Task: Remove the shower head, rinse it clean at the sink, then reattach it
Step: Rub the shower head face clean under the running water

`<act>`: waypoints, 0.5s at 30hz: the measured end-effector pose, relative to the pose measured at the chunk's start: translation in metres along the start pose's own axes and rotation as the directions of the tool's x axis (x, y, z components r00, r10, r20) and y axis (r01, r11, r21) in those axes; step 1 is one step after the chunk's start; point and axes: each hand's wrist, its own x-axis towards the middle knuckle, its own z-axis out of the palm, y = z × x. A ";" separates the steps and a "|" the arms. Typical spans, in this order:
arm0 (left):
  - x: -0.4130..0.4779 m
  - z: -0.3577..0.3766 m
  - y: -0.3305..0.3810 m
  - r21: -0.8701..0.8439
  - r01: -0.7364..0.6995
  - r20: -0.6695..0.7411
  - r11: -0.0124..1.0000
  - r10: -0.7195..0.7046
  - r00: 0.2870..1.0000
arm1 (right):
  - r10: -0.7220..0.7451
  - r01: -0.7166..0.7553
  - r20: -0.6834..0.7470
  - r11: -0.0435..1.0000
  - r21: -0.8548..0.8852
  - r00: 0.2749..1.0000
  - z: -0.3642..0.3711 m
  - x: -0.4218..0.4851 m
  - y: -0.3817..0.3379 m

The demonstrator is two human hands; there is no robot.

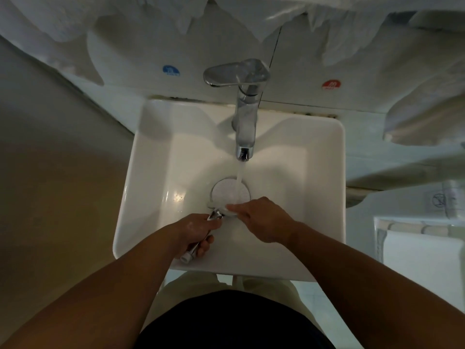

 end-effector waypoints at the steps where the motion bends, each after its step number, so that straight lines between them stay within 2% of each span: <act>1: 0.001 0.000 0.000 0.003 0.002 0.000 1.000 -0.002 1.000 | 0.005 -0.006 -0.023 1.000 -0.018 1.000 -0.003 0.001 0.001; 4: 0.002 0.000 0.000 0.008 0.008 0.005 1.000 -0.008 1.000 | 0.194 -0.201 -0.203 0.979 -0.014 0.960 -0.013 0.013 0.017; 5: 0.002 -0.001 0.000 0.010 0.009 0.000 1.000 -0.009 1.000 | 0.205 -0.213 -0.216 0.977 -0.011 0.954 -0.013 0.015 0.016; 8: 0.003 -0.002 0.000 0.023 0.003 0.003 1.000 -0.003 1.000 | 0.044 -0.046 -0.071 0.998 -0.033 0.997 0.003 0.010 -0.003; 9: 0.003 -0.002 0.000 0.025 0.000 0.005 1.000 0.000 1.000 | 0.046 -0.048 -0.057 0.998 -0.039 0.997 0.003 0.009 -0.004; 11: 0.003 -0.001 0.000 0.027 -0.001 0.004 1.000 0.001 1.000 | 0.139 -0.157 -0.167 0.982 -0.103 0.976 -0.004 0.016 0.012; 13: 0.002 -0.001 0.001 0.027 -0.007 -0.001 1.000 0.007 1.000 | 0.213 -0.240 -0.251 0.967 -0.081 0.944 -0.009 0.016 0.022; 15: 0.000 -0.001 0.002 0.033 -0.005 0.000 0.999 0.005 1.000 | 0.106 -0.118 -0.173 0.991 -0.063 0.979 -0.001 0.004 0.014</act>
